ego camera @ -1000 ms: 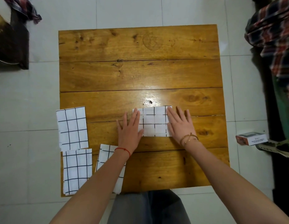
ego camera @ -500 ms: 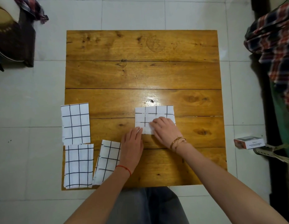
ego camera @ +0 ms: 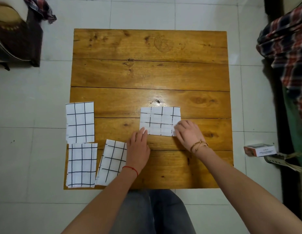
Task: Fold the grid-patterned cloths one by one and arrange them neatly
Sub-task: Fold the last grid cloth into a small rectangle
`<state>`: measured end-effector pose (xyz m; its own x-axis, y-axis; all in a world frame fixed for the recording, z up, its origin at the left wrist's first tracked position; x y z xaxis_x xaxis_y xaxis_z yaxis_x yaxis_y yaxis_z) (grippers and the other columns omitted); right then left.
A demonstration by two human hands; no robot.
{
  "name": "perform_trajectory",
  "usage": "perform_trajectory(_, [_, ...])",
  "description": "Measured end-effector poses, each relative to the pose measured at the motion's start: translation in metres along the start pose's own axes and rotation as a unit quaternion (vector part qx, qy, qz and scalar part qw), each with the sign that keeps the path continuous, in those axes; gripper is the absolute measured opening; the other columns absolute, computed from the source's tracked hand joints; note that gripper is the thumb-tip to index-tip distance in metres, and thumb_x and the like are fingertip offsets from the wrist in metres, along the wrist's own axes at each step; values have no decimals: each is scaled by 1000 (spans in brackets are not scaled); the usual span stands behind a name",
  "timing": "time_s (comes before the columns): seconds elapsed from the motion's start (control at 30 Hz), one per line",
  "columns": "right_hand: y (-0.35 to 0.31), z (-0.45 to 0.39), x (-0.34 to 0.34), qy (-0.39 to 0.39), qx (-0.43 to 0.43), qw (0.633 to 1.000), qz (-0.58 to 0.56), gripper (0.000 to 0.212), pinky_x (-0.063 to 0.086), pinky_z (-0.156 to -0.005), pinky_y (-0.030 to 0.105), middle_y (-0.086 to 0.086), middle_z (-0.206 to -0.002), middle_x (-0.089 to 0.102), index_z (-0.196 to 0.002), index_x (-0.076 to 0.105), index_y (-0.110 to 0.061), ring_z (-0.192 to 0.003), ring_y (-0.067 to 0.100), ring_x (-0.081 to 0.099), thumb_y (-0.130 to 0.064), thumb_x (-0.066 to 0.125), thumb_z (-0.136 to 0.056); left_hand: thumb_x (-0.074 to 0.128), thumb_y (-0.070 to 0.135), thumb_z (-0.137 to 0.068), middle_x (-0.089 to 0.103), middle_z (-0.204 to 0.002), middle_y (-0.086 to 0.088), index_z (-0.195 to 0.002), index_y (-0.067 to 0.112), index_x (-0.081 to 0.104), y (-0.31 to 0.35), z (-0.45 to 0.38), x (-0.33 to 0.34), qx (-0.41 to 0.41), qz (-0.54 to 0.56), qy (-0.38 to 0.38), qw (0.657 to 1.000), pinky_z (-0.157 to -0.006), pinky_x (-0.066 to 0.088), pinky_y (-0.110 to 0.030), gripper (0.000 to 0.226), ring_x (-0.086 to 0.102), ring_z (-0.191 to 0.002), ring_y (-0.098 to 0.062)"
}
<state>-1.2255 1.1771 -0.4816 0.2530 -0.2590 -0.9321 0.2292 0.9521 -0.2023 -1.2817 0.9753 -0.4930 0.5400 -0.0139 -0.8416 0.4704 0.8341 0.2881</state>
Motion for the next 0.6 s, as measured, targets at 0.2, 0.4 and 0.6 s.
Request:
perform_trajectory(0.2, [4,-60,-19,34,65,995,-63,29,42,-90,34,5,-117,58,-118,57,-13,-107,23,48,-22,45,-94,58,21,-92,60,-105,2,-111,16,59,21,3,-3,-174,281,35,943,-71,46,-16,20,57,-91,-9])
perform_trajectory(0.4, [-1,-94,-4,-29,66,996,-59,30,41,-91,37,7,-119,56,-119,54,-14,-108,27,47,-20,48,-90,65,15,-89,68,-93,-10,-115,7,59,39,-12,27,-435,598,-33,672,-66,55,-24,28,60,-70,-15])
perform_trajectory(0.6, [4,-89,7,-72,108,985,-114,13,41,-85,34,7,-102,54,-97,58,-15,-101,25,46,-20,53,-86,67,22,-87,63,-82,-9,-116,3,55,36,-23,30,-452,631,9,630,-69,55,-30,37,55,-61,-12])
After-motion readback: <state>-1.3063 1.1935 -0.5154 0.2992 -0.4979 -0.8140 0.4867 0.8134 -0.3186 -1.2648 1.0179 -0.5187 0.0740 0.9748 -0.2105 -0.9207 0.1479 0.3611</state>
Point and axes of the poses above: each hand's wrist, its own z-axis away from the middle knuckle, its own x-axis out of the palm, y = z × x, the point moved 4 cm from there along -z, towards the middle knuckle
